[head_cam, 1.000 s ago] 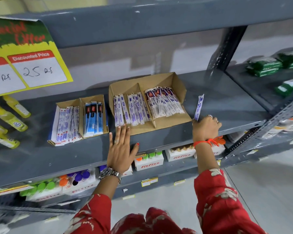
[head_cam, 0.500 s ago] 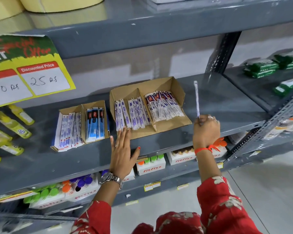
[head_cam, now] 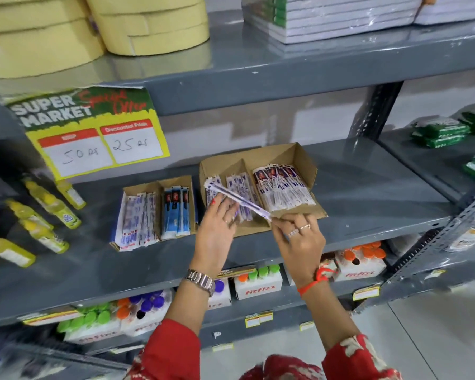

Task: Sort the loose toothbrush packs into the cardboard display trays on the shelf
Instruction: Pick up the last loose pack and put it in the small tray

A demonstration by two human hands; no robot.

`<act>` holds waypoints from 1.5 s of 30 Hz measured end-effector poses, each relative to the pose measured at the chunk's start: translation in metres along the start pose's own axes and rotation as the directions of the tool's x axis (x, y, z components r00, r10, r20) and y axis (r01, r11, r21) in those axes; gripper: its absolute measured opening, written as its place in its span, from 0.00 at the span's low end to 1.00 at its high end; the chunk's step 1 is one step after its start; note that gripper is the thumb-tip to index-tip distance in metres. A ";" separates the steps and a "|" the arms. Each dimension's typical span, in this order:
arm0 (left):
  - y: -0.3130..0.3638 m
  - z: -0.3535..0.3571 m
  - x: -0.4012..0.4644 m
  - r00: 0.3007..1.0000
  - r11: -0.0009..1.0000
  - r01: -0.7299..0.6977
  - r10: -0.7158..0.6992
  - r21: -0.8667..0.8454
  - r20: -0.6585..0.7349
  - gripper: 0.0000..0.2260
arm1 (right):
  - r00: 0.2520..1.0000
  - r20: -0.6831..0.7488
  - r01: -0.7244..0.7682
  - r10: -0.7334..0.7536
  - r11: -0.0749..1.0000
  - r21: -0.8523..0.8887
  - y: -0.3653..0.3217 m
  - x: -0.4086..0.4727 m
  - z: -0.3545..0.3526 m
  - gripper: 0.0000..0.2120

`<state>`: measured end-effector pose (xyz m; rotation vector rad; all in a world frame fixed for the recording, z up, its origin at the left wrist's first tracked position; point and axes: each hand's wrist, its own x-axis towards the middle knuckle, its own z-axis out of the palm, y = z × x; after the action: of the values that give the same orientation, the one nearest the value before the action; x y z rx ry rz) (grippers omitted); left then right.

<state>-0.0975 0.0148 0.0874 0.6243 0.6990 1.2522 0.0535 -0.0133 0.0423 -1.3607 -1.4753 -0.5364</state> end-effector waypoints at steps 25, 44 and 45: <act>0.053 -0.033 -0.032 0.993 0.977 -0.085 0.099 -0.197 0.061 0.28 | 0.458 0.800 -0.867 0.387 -0.002 0.498 -0.104 0.003 -0.017 0.07; 0.071 -0.060 -0.036 0.982 0.969 -0.124 0.151 -0.214 0.112 0.28 | 0.445 0.829 -0.872 0.340 -0.048 0.487 -0.131 -0.001 0.004 0.04; 0.072 -0.063 -0.035 0.985 0.975 -0.144 0.158 -0.169 0.074 0.28 | 0.432 0.832 -0.877 0.349 -0.053 0.477 -0.132 -0.001 0.006 0.04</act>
<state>-0.1963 -0.0023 0.1052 0.6009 0.4773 1.3994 -0.0701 -0.0440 0.0785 -1.0001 -0.8604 1.3224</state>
